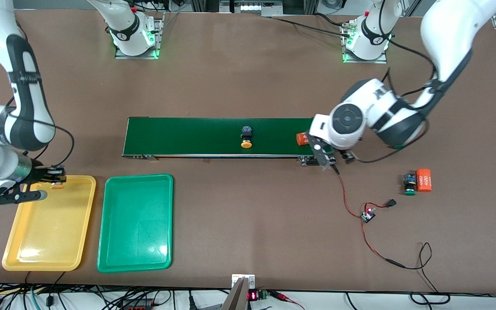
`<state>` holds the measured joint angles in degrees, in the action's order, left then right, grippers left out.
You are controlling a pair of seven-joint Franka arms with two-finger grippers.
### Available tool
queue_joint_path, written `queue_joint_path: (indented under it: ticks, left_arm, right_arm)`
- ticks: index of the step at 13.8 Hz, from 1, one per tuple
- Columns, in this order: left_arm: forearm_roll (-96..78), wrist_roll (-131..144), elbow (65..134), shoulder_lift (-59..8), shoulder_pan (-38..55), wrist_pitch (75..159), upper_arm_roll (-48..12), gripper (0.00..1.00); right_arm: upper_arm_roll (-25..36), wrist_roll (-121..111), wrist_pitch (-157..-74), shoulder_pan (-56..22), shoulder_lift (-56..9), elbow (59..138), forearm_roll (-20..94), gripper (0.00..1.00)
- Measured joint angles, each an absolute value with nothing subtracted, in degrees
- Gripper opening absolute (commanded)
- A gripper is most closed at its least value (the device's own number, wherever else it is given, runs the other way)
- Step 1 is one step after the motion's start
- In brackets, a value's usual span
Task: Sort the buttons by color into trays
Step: 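Carry the button over the yellow tray while the left gripper places the battery, then release the button into the yellow tray while the left gripper withdraws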
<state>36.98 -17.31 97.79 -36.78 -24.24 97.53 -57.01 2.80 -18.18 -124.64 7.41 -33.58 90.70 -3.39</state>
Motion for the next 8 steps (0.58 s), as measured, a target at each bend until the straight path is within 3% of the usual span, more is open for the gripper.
queue_joint_path:
  ticks: [4, 5, 8]
  left_arm:
    - [37.24, -15.03, 87.11, -35.66, -28.24, 90.36, -56.82, 1.00]
    - [37.68, -15.02, 84.60, -35.65, -29.53, 89.76, -56.77, 1.00]
    - [37.81, -14.96, 77.95, -35.65, -31.17, 87.28, -54.41, 1.00]
  right_arm:
    - [2.80, -21.91, -131.71, 10.77, -39.25, 88.42, -3.94, 0.14]
    - [2.80, -22.21, -132.36, 11.08, -40.21, 87.82, -3.95, 0.29]
    - [2.79, -22.31, -134.35, 11.45, -41.84, 87.17, -3.95, 0.42]
